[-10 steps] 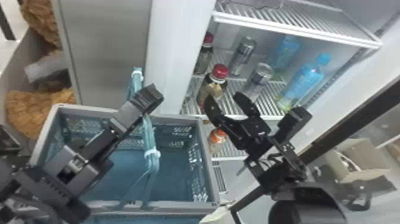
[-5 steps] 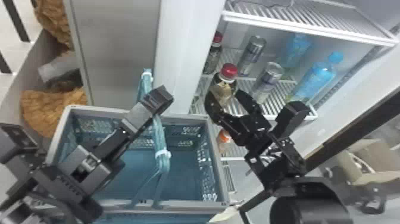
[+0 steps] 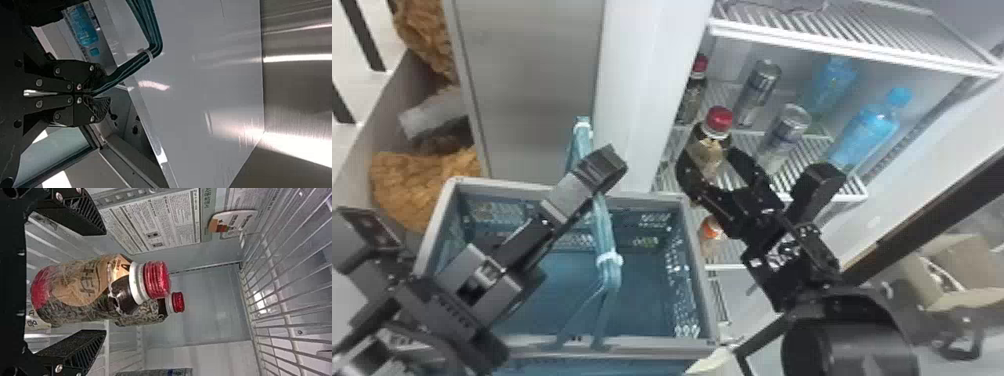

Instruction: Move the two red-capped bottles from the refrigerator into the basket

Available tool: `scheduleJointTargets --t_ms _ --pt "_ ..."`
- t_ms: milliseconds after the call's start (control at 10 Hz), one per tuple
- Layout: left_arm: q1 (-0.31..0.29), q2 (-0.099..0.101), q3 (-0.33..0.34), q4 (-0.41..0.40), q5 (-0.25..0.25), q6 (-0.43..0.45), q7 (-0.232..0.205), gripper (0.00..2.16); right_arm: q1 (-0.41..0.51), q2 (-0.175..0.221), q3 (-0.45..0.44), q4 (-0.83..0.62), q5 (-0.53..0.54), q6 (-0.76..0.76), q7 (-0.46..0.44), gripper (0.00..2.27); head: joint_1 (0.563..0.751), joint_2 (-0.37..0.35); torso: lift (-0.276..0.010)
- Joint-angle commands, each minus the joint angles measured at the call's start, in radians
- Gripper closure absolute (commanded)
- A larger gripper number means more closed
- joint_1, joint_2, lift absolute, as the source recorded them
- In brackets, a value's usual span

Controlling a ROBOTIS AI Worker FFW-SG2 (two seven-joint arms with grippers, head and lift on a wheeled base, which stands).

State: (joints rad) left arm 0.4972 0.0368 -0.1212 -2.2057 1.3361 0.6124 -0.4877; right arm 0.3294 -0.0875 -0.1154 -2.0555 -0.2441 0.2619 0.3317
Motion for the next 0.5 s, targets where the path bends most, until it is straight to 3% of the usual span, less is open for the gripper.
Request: scheduleJointTargets --t_ms 0,400 --pt "-0.001 0.000 0.000 0.001 0.000 0.001 0.000 1.20 -0.023 -0.005 0.006 0.027 0.001 -0.002 0.000 0.12 0.695 -0.290 0.000" --pt "0.001 0.002 -0.002 0.001 0.000 0.006 0.001 1.20 -0.059 -0.012 0.014 0.074 -0.005 -0.016 -0.006 0.23 0.695 -0.286 0.000"
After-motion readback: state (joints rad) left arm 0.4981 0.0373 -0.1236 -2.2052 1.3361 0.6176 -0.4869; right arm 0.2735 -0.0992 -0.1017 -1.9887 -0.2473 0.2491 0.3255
